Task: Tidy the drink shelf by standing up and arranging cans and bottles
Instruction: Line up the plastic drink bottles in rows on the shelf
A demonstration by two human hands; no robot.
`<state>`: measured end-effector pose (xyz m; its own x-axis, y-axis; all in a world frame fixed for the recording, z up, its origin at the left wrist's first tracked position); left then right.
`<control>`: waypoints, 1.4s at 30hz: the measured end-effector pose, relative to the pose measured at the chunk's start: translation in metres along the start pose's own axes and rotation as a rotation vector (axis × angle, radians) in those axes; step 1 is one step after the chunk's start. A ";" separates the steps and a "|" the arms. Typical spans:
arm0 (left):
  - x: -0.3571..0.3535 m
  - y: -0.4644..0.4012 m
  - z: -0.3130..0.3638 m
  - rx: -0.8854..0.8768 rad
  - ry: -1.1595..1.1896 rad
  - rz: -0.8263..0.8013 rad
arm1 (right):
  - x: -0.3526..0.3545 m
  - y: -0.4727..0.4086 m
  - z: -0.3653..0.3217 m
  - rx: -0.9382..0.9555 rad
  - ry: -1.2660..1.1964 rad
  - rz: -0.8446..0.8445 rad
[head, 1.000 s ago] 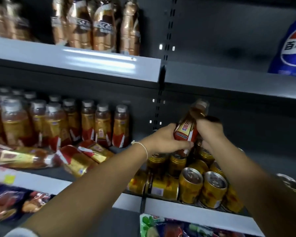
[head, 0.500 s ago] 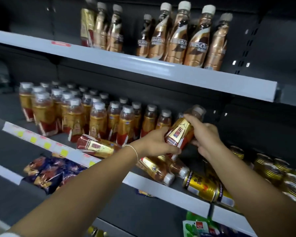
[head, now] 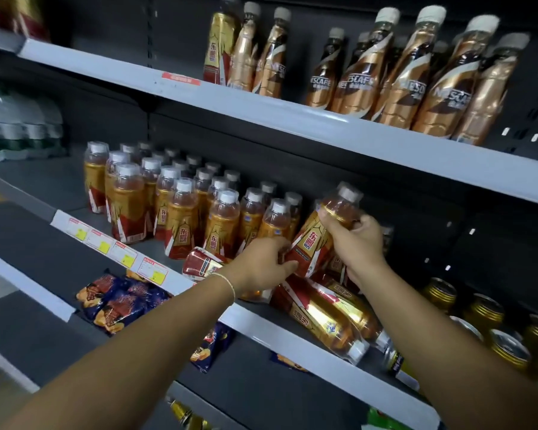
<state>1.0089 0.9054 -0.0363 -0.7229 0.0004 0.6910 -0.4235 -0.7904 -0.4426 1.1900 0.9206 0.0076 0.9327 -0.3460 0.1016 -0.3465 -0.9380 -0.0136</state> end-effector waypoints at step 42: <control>-0.025 -0.029 -0.023 -0.369 -0.142 -0.093 | -0.012 -0.032 0.038 0.021 0.344 0.108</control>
<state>1.0268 0.9426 -0.0534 -0.6006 -0.0439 0.7983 -0.6695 -0.5182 -0.5322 1.1939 0.9533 -0.0314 0.8014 -0.4189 0.4269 -0.4359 -0.8978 -0.0626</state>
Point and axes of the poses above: each hand's wrist, its own y-axis away from the middle knuckle, its own x-axis out of the back of the hand, z = x × y, the point moved 2 cm from there along -y, towards the middle knuckle, and after that the axes turned 14 degrees about -x, right-handed, at the moved point
